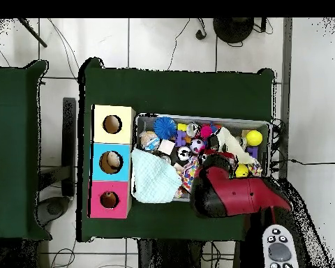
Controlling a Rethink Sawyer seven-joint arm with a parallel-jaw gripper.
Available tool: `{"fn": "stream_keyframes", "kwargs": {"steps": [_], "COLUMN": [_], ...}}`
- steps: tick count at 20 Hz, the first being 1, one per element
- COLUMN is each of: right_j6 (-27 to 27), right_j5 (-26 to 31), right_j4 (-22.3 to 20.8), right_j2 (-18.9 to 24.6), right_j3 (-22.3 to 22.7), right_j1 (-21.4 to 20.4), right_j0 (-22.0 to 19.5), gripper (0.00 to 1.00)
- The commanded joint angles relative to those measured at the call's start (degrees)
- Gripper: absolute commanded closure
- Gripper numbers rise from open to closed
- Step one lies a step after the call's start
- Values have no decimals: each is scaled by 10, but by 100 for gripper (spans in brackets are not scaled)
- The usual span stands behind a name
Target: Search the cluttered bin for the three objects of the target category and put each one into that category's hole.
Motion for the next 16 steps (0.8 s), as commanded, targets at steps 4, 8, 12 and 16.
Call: {"fn": "stream_keyframes", "kwargs": {"steps": [4,8,12,16], "right_j6": [7,3,18,21], "right_j5": [109,129,129,131], "right_j4": [55,77,93,99], "right_j2": [115,127,116,107], "right_j3": [144,180,212,238], "right_j1": [-119,-163,-201,-229], "right_j0": [-47,-51,-28,-10], "gripper": [100,100,100,100]}}
